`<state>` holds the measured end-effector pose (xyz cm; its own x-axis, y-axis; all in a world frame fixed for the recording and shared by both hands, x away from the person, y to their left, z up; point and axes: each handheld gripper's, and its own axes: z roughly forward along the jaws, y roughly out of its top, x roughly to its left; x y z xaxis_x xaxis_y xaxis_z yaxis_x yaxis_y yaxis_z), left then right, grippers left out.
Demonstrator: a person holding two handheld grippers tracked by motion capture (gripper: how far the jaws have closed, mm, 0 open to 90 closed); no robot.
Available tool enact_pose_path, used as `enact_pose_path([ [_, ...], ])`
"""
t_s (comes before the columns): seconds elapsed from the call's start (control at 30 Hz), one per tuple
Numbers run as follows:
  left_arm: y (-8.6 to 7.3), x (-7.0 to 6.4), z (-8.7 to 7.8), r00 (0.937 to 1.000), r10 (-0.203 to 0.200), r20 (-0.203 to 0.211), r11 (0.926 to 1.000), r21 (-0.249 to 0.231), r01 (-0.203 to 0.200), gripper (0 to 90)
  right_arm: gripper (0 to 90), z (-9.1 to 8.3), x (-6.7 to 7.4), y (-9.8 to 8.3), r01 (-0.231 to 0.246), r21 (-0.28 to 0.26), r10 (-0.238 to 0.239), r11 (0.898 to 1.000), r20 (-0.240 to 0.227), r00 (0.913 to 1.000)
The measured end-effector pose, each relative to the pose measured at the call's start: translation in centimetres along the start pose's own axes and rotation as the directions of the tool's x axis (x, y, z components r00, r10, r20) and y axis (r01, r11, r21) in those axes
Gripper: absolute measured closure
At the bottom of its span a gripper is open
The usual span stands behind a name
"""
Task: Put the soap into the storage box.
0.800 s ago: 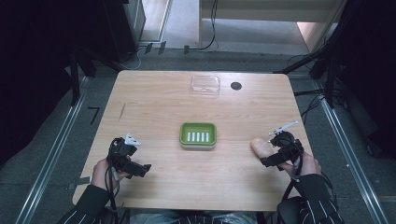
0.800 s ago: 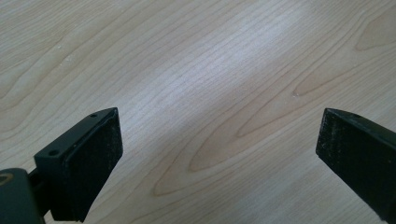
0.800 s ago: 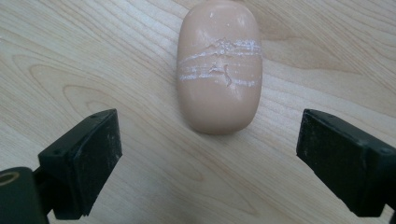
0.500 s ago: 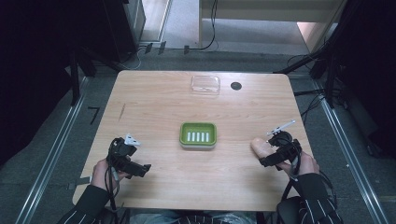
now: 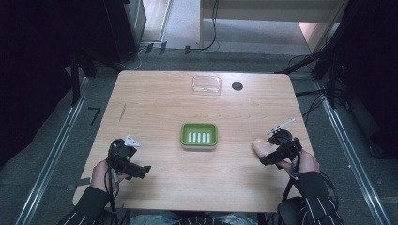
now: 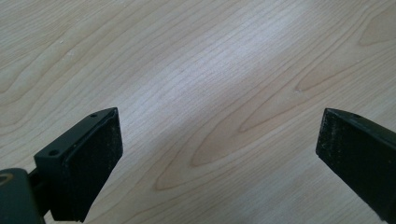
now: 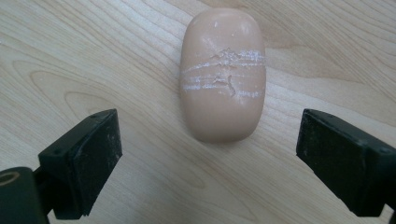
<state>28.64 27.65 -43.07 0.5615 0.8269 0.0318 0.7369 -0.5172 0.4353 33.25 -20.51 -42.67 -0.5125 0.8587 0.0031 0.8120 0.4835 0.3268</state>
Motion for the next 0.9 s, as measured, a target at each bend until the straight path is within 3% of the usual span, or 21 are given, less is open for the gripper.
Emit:
enact_pose_path([
  [0.2,0.1,-0.1,0.1,1.0,0.001,0.002,1.0,-0.001,-0.001,1.3,7.7,0.0,-0.2,0.4,-0.01,0.005,0.01,1.0,-0.006,0.9999],
  [0.9,0.2,-0.1,0.1,0.9999,0.012,0.005,0.9999,0.003,-0.012,1.3,8.0,1.3,-0.1,2.5,0.026,0.054,-0.024,0.998,-0.031,0.9992],
])
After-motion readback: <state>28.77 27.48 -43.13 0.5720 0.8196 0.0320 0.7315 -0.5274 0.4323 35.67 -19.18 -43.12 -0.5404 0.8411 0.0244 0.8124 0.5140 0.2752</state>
